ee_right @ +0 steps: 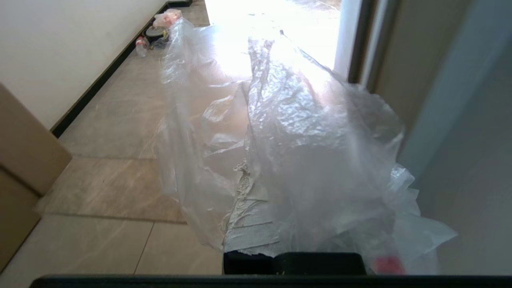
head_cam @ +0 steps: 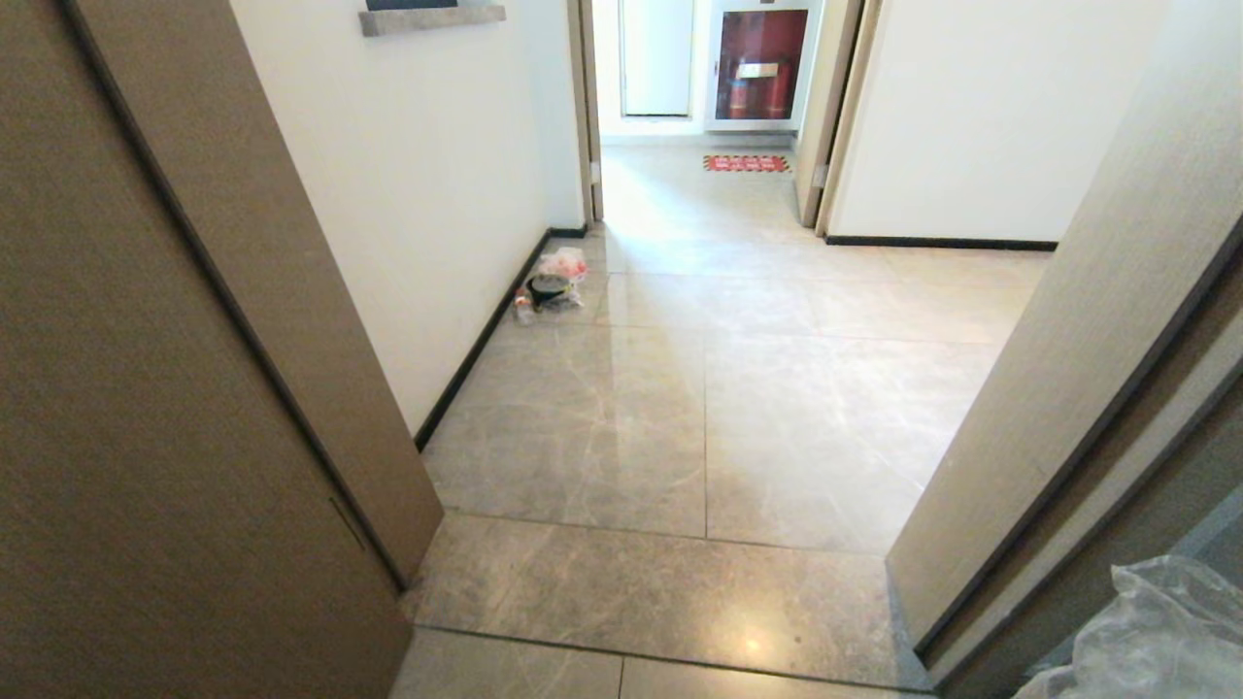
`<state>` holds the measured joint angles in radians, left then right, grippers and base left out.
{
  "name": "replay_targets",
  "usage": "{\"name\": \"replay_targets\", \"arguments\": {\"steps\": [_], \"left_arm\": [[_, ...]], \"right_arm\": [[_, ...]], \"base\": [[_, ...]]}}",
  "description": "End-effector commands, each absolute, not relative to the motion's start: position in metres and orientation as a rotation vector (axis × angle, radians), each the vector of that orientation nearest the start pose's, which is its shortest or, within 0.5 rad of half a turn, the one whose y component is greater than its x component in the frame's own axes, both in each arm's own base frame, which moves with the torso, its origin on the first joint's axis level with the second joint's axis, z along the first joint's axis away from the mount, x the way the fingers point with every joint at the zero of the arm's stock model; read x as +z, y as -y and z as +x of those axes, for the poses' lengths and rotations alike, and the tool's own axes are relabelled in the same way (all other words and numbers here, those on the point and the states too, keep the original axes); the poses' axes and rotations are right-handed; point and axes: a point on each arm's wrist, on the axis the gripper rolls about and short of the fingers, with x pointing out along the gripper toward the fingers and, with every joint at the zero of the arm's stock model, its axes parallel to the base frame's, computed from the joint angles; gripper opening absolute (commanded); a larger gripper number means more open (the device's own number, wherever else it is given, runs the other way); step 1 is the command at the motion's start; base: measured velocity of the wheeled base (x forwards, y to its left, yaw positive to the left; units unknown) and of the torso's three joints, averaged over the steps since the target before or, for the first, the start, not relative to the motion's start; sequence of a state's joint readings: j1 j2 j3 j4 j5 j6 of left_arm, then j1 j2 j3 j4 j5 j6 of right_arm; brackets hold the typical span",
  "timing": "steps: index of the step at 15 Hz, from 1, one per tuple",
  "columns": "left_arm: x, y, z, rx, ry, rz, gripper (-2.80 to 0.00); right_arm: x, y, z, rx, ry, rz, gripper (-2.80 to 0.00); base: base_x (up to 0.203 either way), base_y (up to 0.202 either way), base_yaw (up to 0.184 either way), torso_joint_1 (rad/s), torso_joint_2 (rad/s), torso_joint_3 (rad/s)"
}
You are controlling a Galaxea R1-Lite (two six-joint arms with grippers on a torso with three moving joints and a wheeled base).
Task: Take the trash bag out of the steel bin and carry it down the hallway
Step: Put the trash bag at the door
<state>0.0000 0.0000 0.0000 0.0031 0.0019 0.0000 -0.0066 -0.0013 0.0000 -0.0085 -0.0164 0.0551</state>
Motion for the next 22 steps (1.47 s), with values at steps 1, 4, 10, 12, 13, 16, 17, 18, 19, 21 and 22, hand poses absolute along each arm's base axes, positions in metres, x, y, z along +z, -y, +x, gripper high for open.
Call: {"name": "replay_targets", "arguments": {"steps": [1, 4, 10, 12, 13, 16, 17, 18, 19, 21, 22], "left_arm": [[0.0752, 0.0, -0.0228, 0.002, -0.003, 0.0, -2.8], [0.0752, 0.0, -0.0228, 0.002, -0.003, 0.0, -2.8], [0.0752, 0.0, -0.0228, 0.002, -0.003, 0.0, -2.8], [0.0752, 0.0, -0.0228, 0.002, -0.003, 0.0, -2.8], [0.0752, 0.0, -0.0228, 0.002, -0.003, 0.0, -2.8], [0.0752, 0.0, -0.0228, 0.002, -0.003, 0.0, -2.8], [0.0752, 0.0, -0.0228, 0.002, -0.003, 0.0, -2.8], [0.0752, 0.0, -0.0228, 0.002, -0.003, 0.0, -2.8], [0.0752, 0.0, -0.0228, 0.002, -0.003, 0.0, -2.8], [0.0752, 0.0, -0.0228, 0.002, -0.003, 0.0, -2.8], [0.0752, 0.0, -0.0228, 0.002, -0.003, 0.0, -2.8]], "right_arm": [[0.076, 0.0002, -0.0228, -0.024, 0.01, 0.055, -2.8], [0.076, 0.0002, -0.0227, -0.024, 0.009, 0.055, -2.8], [0.076, 0.0002, -0.0228, -0.024, 0.01, 0.055, -2.8], [0.076, 0.0002, -0.0228, -0.024, 0.01, 0.055, -2.8], [0.076, 0.0002, -0.0228, -0.024, 0.01, 0.055, -2.8], [0.076, 0.0002, -0.0228, -0.023, 0.01, 0.055, -2.8], [0.076, 0.0002, -0.0228, -0.024, 0.01, 0.055, -2.8], [0.076, 0.0002, -0.0227, -0.024, 0.009, 0.055, -2.8], [0.076, 0.0002, -0.0227, -0.023, 0.008, 0.056, -2.8], [0.076, 0.0002, -0.0228, -0.024, 0.01, 0.055, -2.8], [0.076, 0.0002, -0.0228, -0.024, 0.01, 0.055, -2.8]], "base": [[0.204, 0.0, 0.011, -0.001, 0.0, 0.002], [0.191, 0.0, 0.002, 0.002, 0.0, 0.002], [0.192, 0.0, 0.001, 0.003, 0.0, 0.005], [0.192, 0.0, 0.001, 0.0, 0.0, 0.005], [0.193, 0.0, 0.003, 0.004, 0.0, 0.002], [0.194, 0.0, 0.001, 0.001, 0.01, 0.002], [0.192, 0.0, 0.001, 0.001, 0.01, 0.005], [0.197, 0.0, 0.004, 0.002, 0.0, 0.007], [0.19, 0.0, 0.002, 0.006, 0.01, 0.004], [0.193, 0.0, 0.001, 0.002, 0.0, 0.002], [0.192, 0.0, 0.003, -0.001, 0.0, 0.002]]}}
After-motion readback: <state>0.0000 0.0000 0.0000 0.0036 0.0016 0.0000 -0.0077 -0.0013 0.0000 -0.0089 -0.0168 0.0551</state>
